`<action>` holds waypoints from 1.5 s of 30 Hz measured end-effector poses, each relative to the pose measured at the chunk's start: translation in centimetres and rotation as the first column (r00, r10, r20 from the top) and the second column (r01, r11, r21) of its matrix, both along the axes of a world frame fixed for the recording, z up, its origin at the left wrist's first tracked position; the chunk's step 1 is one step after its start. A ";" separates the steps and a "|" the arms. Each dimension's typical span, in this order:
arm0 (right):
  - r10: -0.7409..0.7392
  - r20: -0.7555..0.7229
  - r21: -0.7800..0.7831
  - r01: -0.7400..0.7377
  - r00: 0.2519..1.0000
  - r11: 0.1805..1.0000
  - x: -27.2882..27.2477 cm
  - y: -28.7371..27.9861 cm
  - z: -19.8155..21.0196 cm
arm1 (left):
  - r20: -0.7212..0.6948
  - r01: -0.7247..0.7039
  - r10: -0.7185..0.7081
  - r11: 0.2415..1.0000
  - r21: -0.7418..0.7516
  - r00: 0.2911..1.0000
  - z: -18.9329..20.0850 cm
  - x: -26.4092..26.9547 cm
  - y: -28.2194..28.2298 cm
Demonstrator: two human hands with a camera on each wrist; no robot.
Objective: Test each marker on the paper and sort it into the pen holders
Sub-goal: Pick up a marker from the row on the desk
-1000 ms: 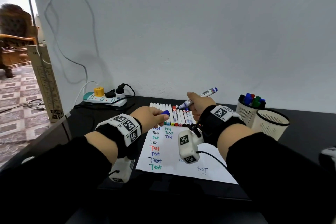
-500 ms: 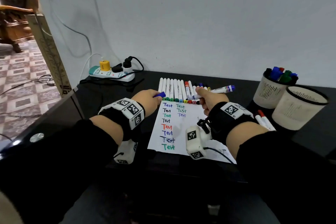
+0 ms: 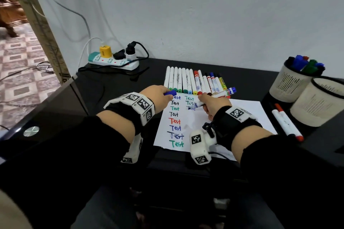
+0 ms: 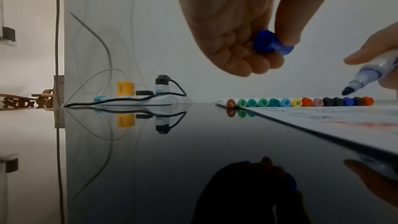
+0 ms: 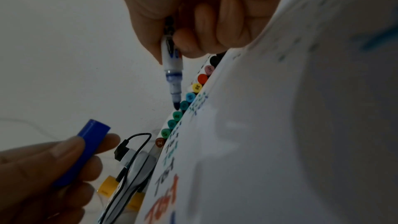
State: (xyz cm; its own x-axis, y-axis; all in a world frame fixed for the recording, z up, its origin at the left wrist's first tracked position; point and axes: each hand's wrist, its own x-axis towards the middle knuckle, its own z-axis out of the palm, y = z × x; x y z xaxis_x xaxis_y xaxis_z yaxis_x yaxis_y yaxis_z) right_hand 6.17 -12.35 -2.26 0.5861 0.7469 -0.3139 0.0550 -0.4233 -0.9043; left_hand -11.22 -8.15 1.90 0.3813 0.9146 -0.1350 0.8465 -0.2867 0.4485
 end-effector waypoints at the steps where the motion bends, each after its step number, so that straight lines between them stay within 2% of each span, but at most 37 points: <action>1: 0.005 0.008 -0.006 -0.005 1.000 1.000 0.1 0.0 -0.1 | -0.002 0.001 -0.001 1.000 0.001 1.000 0.0 0.0 0.0; 8: 0.067 0.079 0.021 -0.069 0.995 0.997 0.1 0.2 -0.7 | -0.001 -0.012 0.012 1.000 -0.011 1.000 0.0 -0.1 0.1; 16: 0.139 0.190 -0.031 -0.136 0.972 0.990 -0.1 -0.1 -0.6 | -0.016 -0.010 0.010 1.000 -0.019 1.000 0.0 0.0 0.2; 20: 0.119 0.222 -0.011 -0.120 0.968 0.993 0.0 -0.1 -0.6 | -0.024 -0.001 0.001 1.000 -0.007 1.000 -0.1 0.0 0.1; 24: 0.091 0.207 -0.011 -0.091 0.974 0.996 0.1 -0.3 -0.6 | -0.030 0.000 0.000 1.000 -0.009 1.000 -0.1 0.0 0.0; 34: 0.148 0.251 0.005 -0.154 0.957 0.988 0.1 -0.3 -0.7 | -0.051 0.006 -0.006 1.000 -0.005 0.999 -0.1 0.1 -0.1; 45: 0.177 0.208 0.030 -0.187 0.962 0.982 0.1 -0.8 -0.3 | -0.033 -0.013 0.012 1.000 -0.017 0.999 -0.3 0.1 0.1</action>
State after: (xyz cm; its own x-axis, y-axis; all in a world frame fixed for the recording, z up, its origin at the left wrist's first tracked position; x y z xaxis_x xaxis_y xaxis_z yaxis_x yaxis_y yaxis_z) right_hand 6.25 -13.16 -2.54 0.4862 0.8585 -0.1629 0.3117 -0.3446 -0.8855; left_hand -11.16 -8.08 1.62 0.3651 0.9166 -0.1631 0.8641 -0.2684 0.4257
